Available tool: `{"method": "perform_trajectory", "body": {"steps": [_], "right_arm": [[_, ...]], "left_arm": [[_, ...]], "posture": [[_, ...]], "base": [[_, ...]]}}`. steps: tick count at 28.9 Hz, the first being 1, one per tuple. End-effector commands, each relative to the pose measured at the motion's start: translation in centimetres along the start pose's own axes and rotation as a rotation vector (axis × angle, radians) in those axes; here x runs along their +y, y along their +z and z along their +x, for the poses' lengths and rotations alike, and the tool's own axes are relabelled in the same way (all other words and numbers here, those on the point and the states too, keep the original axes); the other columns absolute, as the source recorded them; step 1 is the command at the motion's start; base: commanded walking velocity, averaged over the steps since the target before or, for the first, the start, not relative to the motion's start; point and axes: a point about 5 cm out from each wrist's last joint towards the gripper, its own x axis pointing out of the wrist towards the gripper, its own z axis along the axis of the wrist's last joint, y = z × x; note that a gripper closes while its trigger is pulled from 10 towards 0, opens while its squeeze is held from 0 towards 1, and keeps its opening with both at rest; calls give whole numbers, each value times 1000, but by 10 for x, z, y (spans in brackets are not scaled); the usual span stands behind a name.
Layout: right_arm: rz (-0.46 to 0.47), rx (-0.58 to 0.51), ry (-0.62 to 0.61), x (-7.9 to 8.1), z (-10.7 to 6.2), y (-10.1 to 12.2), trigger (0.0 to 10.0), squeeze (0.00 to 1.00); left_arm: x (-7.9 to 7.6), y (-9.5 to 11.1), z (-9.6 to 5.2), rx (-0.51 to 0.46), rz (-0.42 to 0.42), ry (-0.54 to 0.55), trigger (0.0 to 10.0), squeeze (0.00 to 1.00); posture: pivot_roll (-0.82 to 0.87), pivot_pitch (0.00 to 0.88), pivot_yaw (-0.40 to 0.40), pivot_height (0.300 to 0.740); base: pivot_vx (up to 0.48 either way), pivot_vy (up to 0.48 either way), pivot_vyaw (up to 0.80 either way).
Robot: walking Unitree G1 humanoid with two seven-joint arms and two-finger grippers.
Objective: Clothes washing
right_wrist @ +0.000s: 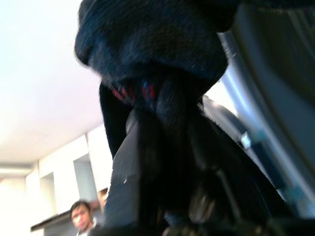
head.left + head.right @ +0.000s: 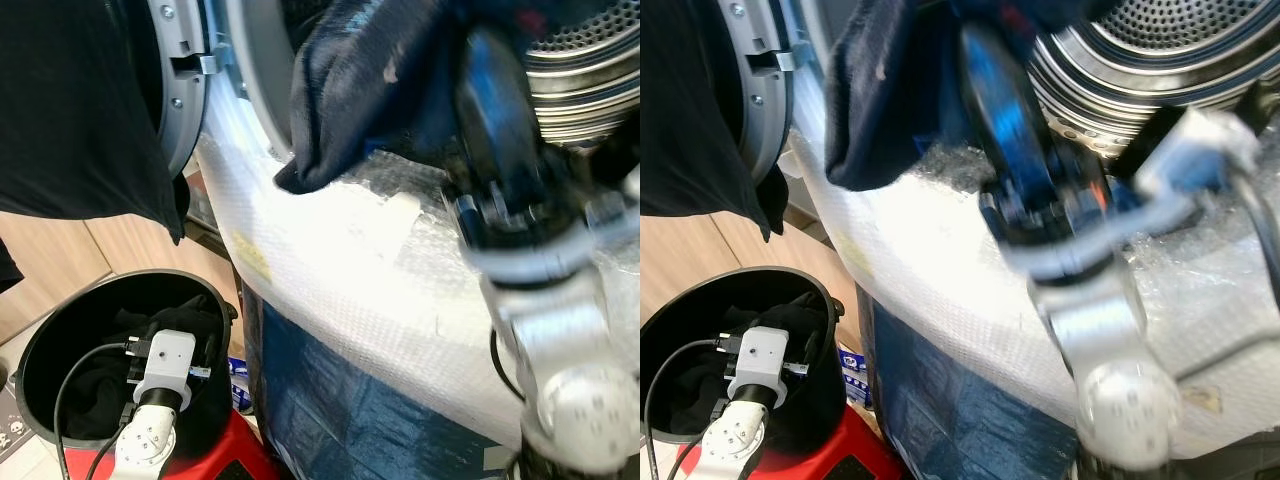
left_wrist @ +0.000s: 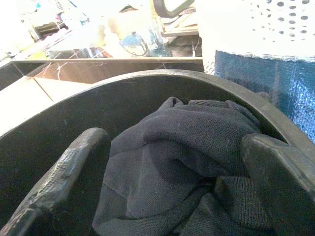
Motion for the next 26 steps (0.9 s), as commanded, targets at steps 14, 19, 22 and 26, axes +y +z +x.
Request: {"method": "perform_trajectory", "body": {"steps": [14, 19, 22, 26], "right_arm": [[-30, -110, -372, -108, 85, 23, 0, 0], [-6, -166, -368, -113, 97, 40, 0, 0], [26, -212, -415, -119, 100, 51, 0, 0], [-73, -182, -519, -129, 108, 62, 0, 0]], "left_arm": [[-8, -7, 2, 35, 6, -30, 10000, 0], [-8, -8, 1, 37, 5, -31, 10000, 0], [-6, -9, 0, 42, 2, -23, 10000, 0], [-8, -10, 0, 46, 1, -32, 10000, 0]], "posture": [[32, 62, -21, 740], [34, 66, -31, 740], [35, 66, -33, 740], [31, 66, -32, 740]], "base": [[0, 0, 0], [0, 0, 0], [0, 0, 0], [0, 0, 0]]}}
